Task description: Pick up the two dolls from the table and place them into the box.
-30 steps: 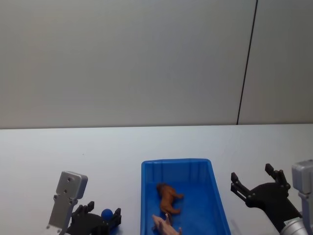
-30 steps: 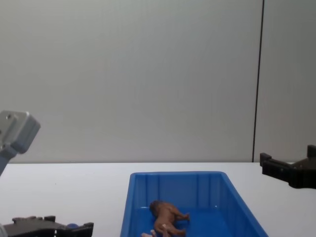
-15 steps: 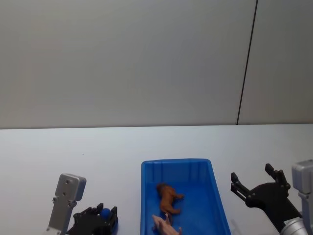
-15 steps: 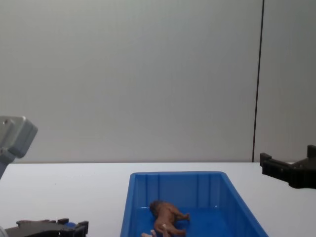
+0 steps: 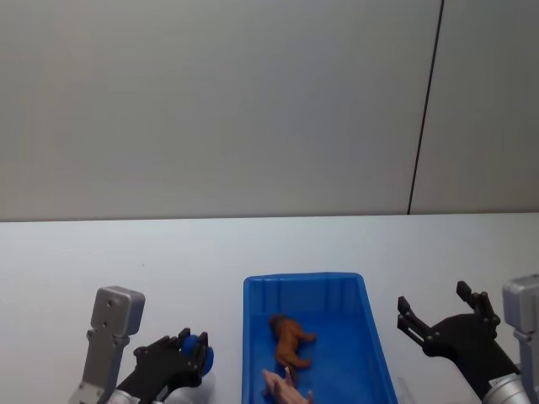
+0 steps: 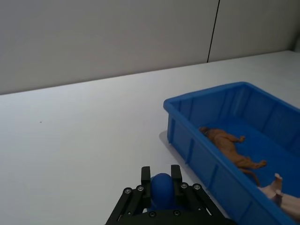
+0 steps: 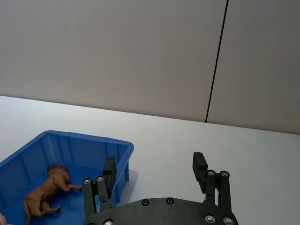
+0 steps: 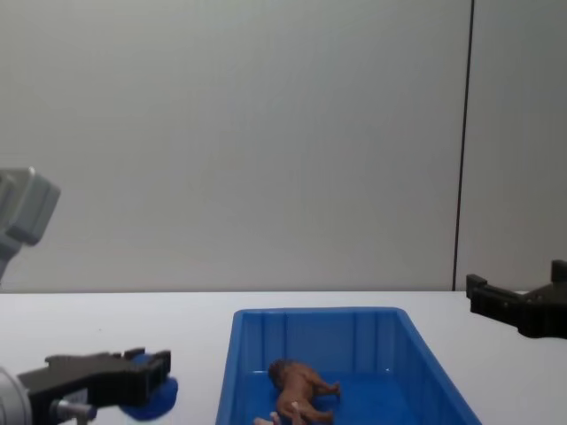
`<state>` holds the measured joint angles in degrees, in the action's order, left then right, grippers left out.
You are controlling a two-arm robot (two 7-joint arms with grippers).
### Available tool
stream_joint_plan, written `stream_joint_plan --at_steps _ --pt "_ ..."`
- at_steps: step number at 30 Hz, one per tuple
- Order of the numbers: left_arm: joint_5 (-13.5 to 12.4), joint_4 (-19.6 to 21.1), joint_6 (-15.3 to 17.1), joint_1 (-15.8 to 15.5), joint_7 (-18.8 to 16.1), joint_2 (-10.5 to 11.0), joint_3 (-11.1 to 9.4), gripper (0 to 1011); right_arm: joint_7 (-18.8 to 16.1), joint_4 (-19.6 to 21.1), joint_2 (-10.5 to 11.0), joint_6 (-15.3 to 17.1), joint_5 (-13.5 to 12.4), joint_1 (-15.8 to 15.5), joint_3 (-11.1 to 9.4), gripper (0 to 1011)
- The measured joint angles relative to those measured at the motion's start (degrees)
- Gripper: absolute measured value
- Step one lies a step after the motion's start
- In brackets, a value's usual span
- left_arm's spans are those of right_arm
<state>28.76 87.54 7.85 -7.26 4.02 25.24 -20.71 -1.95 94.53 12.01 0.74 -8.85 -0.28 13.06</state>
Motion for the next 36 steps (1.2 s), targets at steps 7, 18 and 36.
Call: stream_joint_plan --at_steps 7,18,36 --pt "-1.0 1.6 -2.0 -0.5 1.5 -0.2 0.3 223 0.0 0.0 0.0 0.0 0.0 0.0 0.0 1001" --pt "-2.1 2.4 -4.6 -2.1 7.0 -0.7 0.4 169 0.0 0.0 0.0 0.0 0.0 0.0 0.0 1001" --pt "-2.7 -0.5 -8.4 -6.8 18.7 -4.9 -1.3 149 0.0 0.0 0.0 0.0 0.0 0.0 0.0 1001"
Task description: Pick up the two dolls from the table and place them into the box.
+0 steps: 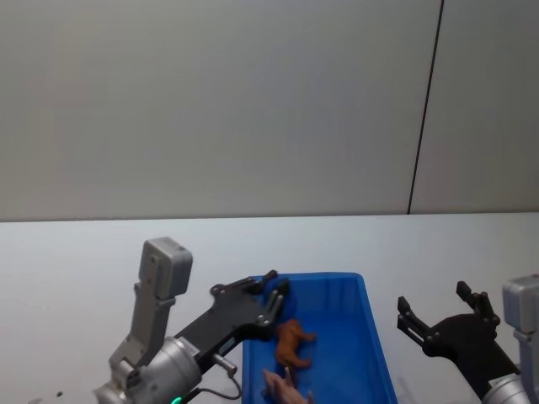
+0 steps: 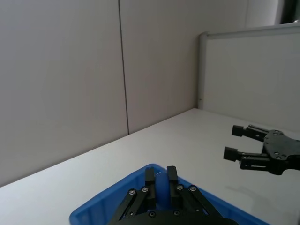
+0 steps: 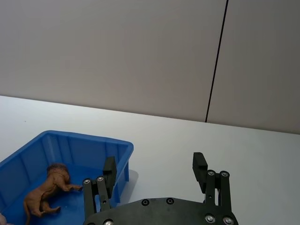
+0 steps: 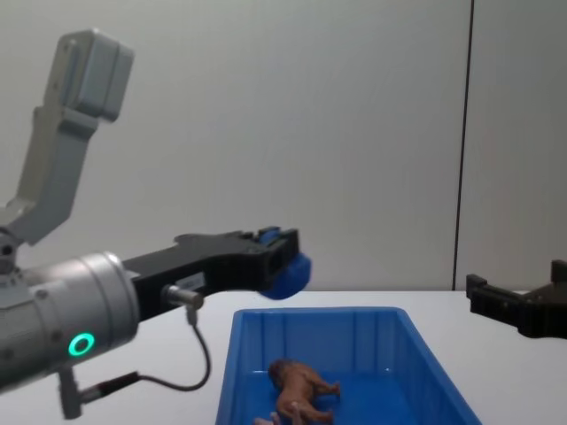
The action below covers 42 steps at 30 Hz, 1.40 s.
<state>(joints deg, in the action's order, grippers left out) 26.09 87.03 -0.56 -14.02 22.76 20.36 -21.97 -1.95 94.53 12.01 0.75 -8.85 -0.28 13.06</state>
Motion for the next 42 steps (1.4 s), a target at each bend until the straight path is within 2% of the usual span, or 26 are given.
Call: stream_joint_plan --at_steps 11,39,42 --pt "-0.3 -1.5 -1.2 -1.8 3.5 -1.8 -0.8 149 0.0 0.0 0.0 0.0 0.0 0.0 0.0 1001" --pt "-0.4 -2.4 -1.9 -2.9 5.4 -2.8 -1.2 101 0.0 0.0 0.0 0.0 0.0 0.0 0.0 1001" --pt "-0.4 -2.4 -1.9 -2.9 5.4 -2.8 -1.2 198 0.0 0.0 0.0 0.0 0.0 0.0 0.0 1001"
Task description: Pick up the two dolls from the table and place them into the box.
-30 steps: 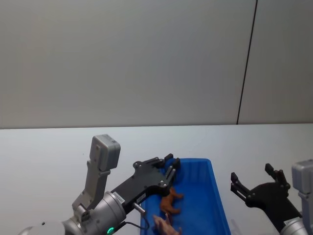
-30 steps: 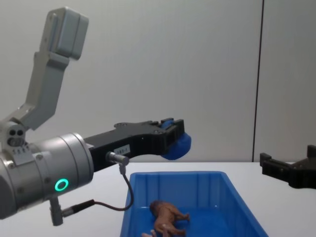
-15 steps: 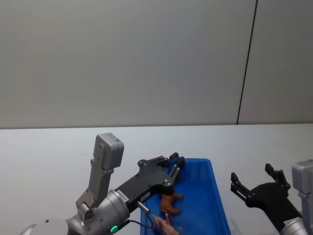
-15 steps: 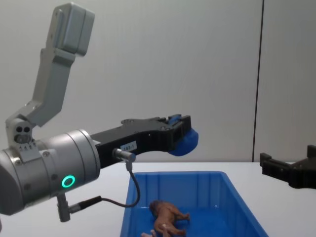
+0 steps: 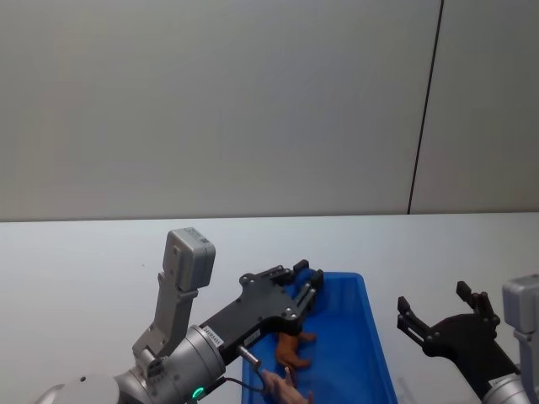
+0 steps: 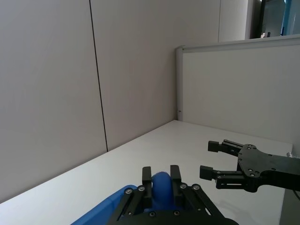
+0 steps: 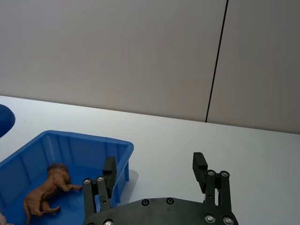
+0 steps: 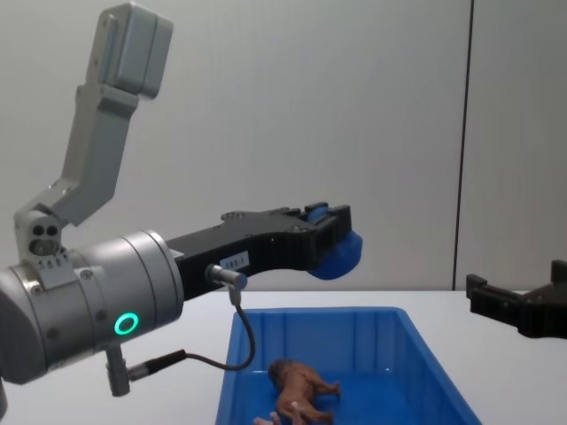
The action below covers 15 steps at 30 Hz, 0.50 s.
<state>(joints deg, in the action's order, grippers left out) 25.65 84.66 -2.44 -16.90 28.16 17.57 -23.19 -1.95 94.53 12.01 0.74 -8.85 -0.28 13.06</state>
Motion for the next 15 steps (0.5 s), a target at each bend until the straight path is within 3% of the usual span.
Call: stream_joint_plan --at_steps 8,15 --pt "0.0 -0.1 -0.1 0.0 0.1 0.0 0.0 484 0.0 0.0 0.0 0.0 0.0 0.0 0.0 1001" --pt "0.0 -0.1 -0.1 -0.1 0.1 -0.1 0.0 662 0.0 0.0 0.0 0.0 0.0 0.0 0.0 1001"
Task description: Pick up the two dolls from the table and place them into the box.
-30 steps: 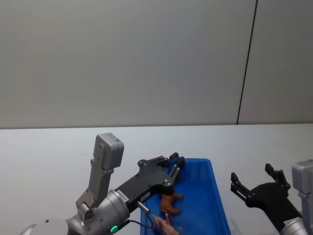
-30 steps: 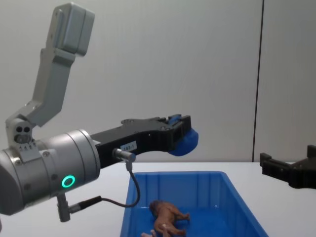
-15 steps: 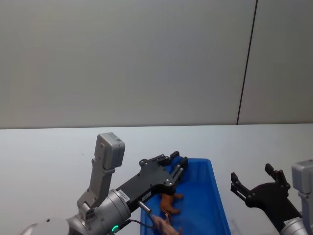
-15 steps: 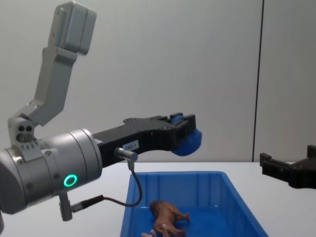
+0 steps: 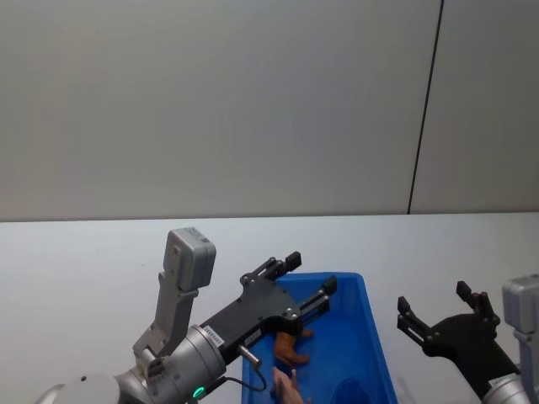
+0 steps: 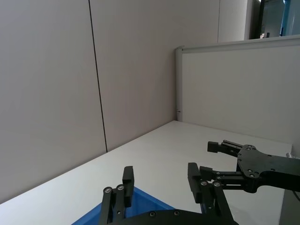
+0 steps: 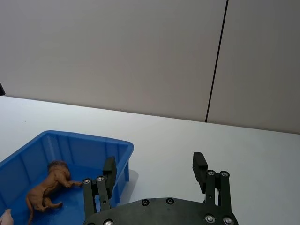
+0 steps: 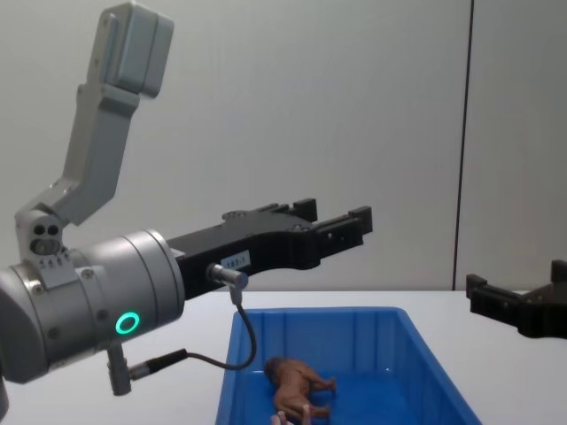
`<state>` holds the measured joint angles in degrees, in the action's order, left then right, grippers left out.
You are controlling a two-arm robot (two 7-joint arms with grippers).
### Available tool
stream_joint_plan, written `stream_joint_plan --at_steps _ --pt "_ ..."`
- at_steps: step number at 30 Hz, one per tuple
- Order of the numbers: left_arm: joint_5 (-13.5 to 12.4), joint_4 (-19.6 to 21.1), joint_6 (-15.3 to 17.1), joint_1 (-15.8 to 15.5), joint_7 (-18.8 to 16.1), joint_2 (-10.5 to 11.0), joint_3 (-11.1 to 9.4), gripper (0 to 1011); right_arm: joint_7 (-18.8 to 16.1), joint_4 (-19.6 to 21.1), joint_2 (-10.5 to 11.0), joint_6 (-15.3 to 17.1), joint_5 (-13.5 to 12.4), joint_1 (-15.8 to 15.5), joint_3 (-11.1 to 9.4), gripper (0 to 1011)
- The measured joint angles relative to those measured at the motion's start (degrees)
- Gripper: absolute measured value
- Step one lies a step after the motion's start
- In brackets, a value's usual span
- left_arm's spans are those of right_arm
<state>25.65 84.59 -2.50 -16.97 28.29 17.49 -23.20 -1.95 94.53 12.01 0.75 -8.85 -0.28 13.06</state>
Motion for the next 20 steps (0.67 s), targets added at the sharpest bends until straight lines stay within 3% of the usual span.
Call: stream_joint_plan --at_steps 4,10,20 --pt "0.0 0.0 0.0 0.0 0.0 0.0 0.0 826 0.0 0.0 0.0 0.0 0.0 0.0 0.0 1001" --pt "0.0 0.0 0.0 0.0 0.0 0.0 0.0 992 0.0 0.0 0.0 0.0 0.0 0.0 0.0 1001" --pt "0.0 0.0 0.0 0.0 0.0 0.0 0.0 1001 0.0 0.0 0.0 0.0 0.0 0.0 0.0 1001"
